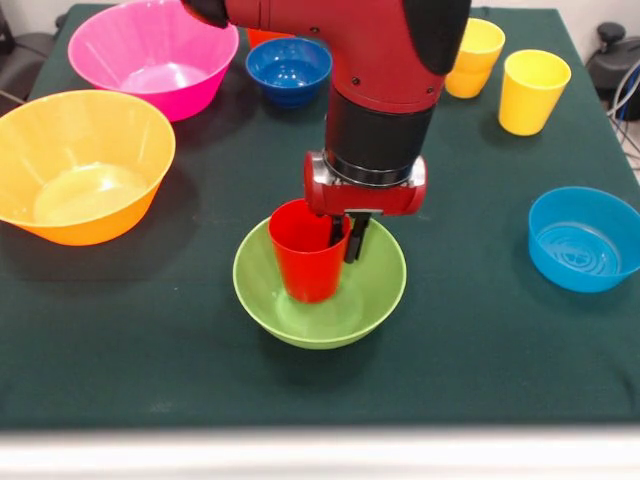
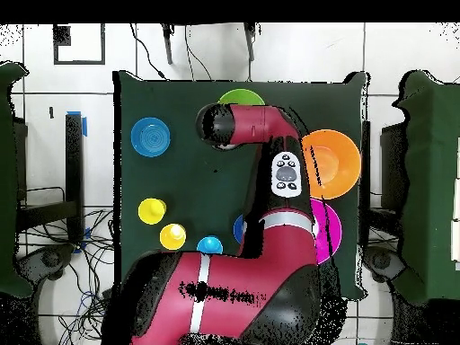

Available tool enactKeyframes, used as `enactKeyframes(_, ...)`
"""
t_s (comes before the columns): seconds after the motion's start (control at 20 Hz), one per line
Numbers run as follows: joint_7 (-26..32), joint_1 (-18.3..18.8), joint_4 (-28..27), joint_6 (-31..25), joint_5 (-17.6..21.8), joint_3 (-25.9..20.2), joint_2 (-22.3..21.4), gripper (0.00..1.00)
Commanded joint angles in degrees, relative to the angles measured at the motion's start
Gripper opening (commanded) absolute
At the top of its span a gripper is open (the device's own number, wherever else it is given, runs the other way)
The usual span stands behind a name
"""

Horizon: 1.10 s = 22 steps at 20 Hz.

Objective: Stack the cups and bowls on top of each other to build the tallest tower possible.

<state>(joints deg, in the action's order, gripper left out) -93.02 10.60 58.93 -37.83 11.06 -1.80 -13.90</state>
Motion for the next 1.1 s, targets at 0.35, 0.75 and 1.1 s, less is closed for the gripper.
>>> enactKeyframes(0.35, -2.6, 1.6, 4.4, 0.7, 0.2, -2.8, -2.2, 0.00)
enactKeyframes(0.75, -2.9, 1.4, 2.3, -1.1, -0.4, -3.1, -1.3, 1.00)
enactKeyframes(1.1, -3.4, 0.1, -1.9, -2.8, -0.6, -2.9, 0.3, 1.00)
